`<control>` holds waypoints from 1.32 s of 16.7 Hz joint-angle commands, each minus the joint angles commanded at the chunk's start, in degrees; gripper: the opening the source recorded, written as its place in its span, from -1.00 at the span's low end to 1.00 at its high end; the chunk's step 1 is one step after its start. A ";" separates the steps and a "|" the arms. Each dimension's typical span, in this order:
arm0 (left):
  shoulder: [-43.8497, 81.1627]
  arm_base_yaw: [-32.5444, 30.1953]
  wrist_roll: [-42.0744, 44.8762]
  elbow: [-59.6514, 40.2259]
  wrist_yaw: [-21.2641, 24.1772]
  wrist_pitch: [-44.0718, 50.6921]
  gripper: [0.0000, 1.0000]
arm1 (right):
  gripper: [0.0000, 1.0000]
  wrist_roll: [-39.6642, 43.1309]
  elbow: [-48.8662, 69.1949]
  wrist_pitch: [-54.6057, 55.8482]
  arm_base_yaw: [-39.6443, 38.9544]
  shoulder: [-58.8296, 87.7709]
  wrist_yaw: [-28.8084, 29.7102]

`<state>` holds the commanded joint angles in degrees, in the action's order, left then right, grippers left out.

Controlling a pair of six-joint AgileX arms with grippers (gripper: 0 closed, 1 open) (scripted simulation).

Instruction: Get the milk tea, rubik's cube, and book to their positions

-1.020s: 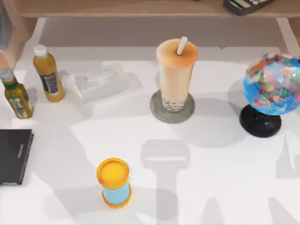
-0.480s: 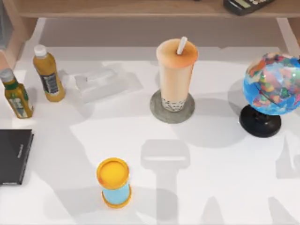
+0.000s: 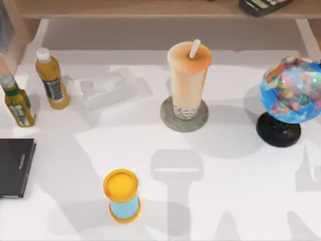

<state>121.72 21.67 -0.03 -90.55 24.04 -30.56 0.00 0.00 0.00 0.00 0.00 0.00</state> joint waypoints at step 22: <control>-8.50 0.91 9.10 5.87 1.76 0.49 -1.00 | 1.00 0.00 0.00 0.00 0.00 0.00 0.00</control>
<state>113.22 22.58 9.06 -84.68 25.81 -30.07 0.00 0.00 0.00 0.00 0.00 0.00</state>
